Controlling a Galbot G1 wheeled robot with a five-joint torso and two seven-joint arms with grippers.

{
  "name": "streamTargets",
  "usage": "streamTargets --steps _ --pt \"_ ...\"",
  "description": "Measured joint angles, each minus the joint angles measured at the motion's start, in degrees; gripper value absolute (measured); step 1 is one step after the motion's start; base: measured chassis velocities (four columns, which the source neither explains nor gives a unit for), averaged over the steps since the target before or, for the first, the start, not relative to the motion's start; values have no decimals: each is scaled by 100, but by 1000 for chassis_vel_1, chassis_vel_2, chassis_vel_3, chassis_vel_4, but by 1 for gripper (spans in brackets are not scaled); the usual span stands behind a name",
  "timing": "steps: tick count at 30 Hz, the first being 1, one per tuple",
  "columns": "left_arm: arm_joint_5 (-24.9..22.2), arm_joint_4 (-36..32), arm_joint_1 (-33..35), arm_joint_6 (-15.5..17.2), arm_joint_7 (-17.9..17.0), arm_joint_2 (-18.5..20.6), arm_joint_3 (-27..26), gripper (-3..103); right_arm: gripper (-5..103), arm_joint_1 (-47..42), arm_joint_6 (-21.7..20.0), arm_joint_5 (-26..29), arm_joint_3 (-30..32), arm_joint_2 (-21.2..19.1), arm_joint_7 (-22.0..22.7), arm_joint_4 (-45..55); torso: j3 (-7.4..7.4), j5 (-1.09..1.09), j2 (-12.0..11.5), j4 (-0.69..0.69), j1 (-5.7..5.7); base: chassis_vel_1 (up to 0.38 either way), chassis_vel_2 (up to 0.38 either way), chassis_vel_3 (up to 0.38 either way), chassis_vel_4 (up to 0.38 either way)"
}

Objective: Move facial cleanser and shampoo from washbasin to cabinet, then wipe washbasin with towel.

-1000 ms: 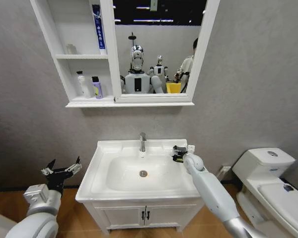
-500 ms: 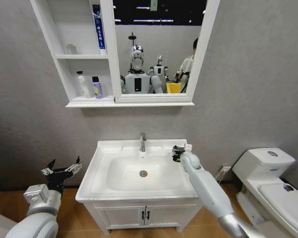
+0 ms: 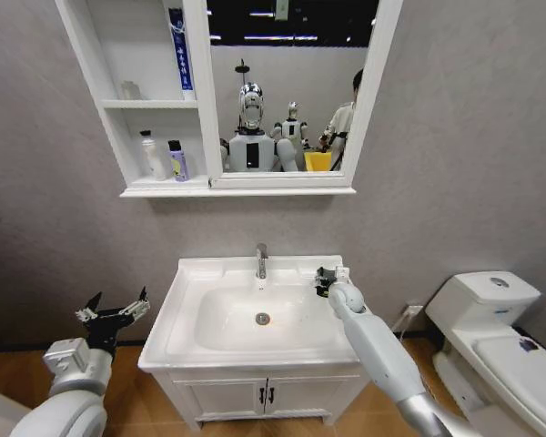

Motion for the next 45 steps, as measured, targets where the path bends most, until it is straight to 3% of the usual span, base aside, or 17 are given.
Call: streamTargets --steps 2,4,9,10,13,14,17,22,24,27,45 --pt "0 0 0 0 0 0 0 100 93 3 4 -12 -1 39 2 -19 0 0 0 0 0 0 0 0 0" --pt "0 0 0 0 0 0 0 100 89 -6 4 -17 -1 40 3 -19 0 -1 0 0 0 0 0 0 0" --pt "0 0 0 0 0 0 0 100 67 -72 4 -29 5 9 9 9 0 0 0 -1 0 0 0 0 0" --pt "0 0 0 0 0 0 0 100 67 -72 4 -29 5 9 9 9 0 0 0 -1 0 0 0 0 0" --pt "0 0 0 0 0 0 0 100 50 -61 7 -30 5 -11 9 13 0 0 0 -1 0 0 0 0 0" --pt "0 0 0 0 0 0 0 100 50 -61 7 -30 5 -11 9 13 0 0 0 -1 0 0 0 0 0" --pt "0 0 0 0 0 0 0 100 35 -37 9 -31 -11 -15 15 19 0 0 0 0 0 0 0 0 0" --pt "0 0 0 0 0 0 0 100 23 -35 9 -31 -25 -17 22 25 0 0 0 0 0 0 0 0 0" --pt "0 0 0 0 0 0 0 100 13 -59 12 -27 -21 -15 23 29 0 0 0 0 0 0 0 0 0" --pt "0 0 0 0 0 0 0 100 6 -115 28 -21 7 -6 23 31 -1 0 0 0 0 0 0 0 0" --pt "0 0 0 0 0 0 0 100 5 -509 246 77 -113 -267 -126 785 1 1 0 -1 0 0 0 0 0"
